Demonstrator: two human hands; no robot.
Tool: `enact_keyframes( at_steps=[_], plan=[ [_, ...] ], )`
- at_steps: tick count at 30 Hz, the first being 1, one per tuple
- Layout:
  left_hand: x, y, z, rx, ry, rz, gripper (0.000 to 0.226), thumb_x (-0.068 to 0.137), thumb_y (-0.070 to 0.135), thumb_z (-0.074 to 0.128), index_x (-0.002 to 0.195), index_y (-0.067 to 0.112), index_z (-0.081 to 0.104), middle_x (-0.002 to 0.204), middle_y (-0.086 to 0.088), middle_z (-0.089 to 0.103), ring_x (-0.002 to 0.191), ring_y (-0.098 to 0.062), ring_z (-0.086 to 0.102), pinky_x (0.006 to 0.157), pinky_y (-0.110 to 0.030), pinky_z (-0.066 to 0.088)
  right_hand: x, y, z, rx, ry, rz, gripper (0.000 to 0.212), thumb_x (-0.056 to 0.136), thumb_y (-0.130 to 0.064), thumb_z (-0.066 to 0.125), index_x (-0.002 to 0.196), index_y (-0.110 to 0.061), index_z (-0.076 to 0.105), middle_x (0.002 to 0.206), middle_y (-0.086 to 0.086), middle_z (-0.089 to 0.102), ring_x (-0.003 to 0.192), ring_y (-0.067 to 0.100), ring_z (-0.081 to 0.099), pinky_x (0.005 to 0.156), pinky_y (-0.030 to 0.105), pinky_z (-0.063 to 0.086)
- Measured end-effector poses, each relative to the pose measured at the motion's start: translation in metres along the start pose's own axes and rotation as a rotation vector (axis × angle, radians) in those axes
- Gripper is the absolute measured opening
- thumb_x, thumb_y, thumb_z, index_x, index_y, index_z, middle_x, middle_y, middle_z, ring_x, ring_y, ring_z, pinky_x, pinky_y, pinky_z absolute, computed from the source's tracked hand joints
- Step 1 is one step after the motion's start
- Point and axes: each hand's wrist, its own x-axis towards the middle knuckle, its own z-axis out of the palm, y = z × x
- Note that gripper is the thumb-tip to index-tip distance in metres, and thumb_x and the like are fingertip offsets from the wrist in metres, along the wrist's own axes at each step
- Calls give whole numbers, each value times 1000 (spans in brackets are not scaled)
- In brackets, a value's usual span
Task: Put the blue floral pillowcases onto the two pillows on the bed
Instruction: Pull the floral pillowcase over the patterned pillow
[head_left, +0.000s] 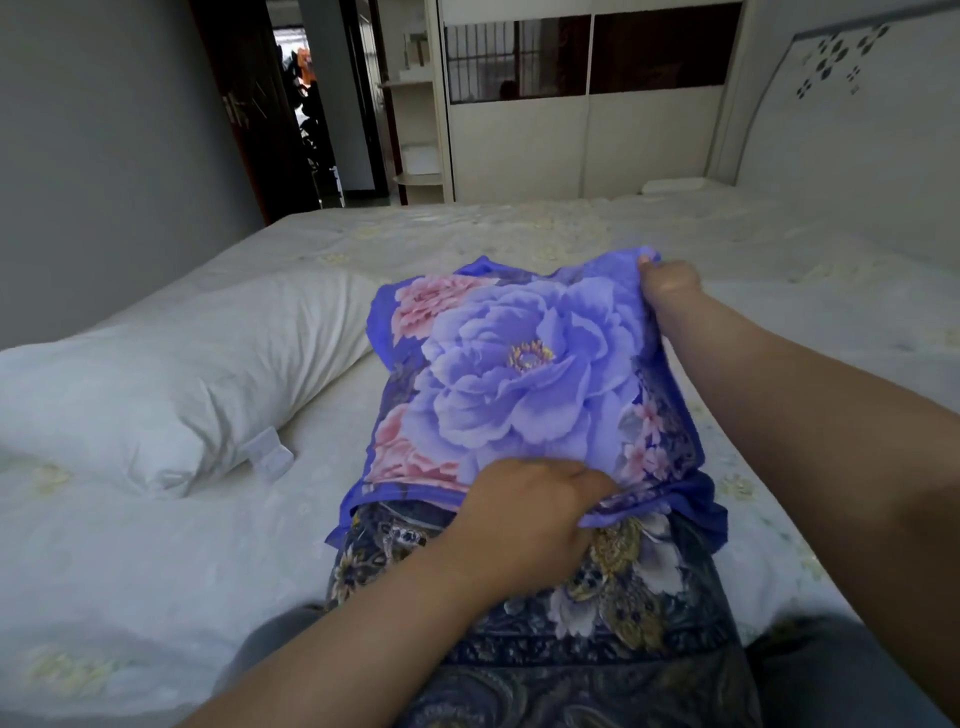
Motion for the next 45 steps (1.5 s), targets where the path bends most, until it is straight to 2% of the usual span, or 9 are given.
enact_keyframes(
  at_steps=[4, 8, 13, 19, 23, 32, 37, 41, 45],
  plan=[
    [2, -6, 9, 20, 65, 55, 21, 82, 35, 52, 94, 20, 60, 78, 3, 63, 71, -22, 61, 48, -26, 44, -14, 55, 20, 18, -179, 18, 119, 56, -84, 59, 142, -6, 35, 144, 13, 43, 128, 30, 46, 107, 39, 38],
    [0, -10, 8, 15, 112, -8, 45, 85, 62, 44, 72, 21, 56, 67, 5, 56, 67, -17, 53, 53, -25, 34, -99, 74, 9, 6, -236, 139, 100, 75, -72, 56, 145, -6, 29, 145, 14, 40, 128, 29, 45, 104, 33, 35],
    [-14, -29, 11, 132, 342, -428, 44, 89, 44, 42, 60, 19, 65, 85, 1, 57, 81, -26, 54, 67, -32, 39, -138, 119, -16, -47, -578, 243, 99, 65, -85, 46, 141, -22, 42, 150, 2, 36, 136, 23, 36, 111, 38, 26],
    [-22, -56, 12, -212, 269, -823, 54, 76, 64, 39, 123, 36, 42, 148, 4, 26, 135, -27, 30, 103, -55, 32, -171, 96, -23, 89, -443, 184, 54, 89, -43, 57, 127, -6, 54, 131, 7, 53, 123, 25, 48, 89, 27, 35],
    [-27, -71, 9, -312, 317, -820, 74, 76, 72, 28, 141, 39, 32, 154, 6, 23, 142, -19, 21, 113, -48, 23, -173, 57, -16, 132, -348, -79, 37, 90, -20, 62, 123, -5, 57, 120, 12, 62, 83, 13, 59, 56, 3, 41],
    [-8, -70, -24, -678, 567, -790, 74, 87, 44, 60, 148, 31, 21, 141, 0, 48, 130, -12, 44, 100, -24, 36, -174, -131, -25, -985, 100, -1031, 42, 95, -45, 45, 129, -20, 45, 114, 18, 61, 103, 38, 59, 70, 36, 41],
    [-12, -69, -42, -466, 851, -663, 54, 88, 29, 61, 137, 21, 38, 121, 4, 56, 113, -11, 52, 94, -37, 45, -213, -161, -2, -1283, 249, -1370, 34, 94, -9, 38, 127, -11, 44, 113, 15, 57, 97, 35, 61, 50, 30, 24],
    [-34, -80, -36, -143, 1127, -536, 16, 86, 13, 50, 98, 7, 57, 101, -4, 55, 95, -24, 51, 88, -32, 41, -226, -85, 42, -1273, -12, -1237, 41, 93, -22, 47, 131, -11, 35, 120, 16, 52, 96, 32, 62, 50, 31, 28],
    [-50, -108, -14, -171, 713, -794, 51, 83, 45, 41, 116, 9, 56, 116, -11, 60, 109, -31, 52, 98, -36, 37, -225, -19, 56, -1239, -493, -950, 44, 92, -53, 44, 120, -19, 50, 120, 9, 59, 111, 29, 57, 81, 34, 45]
  ],
)
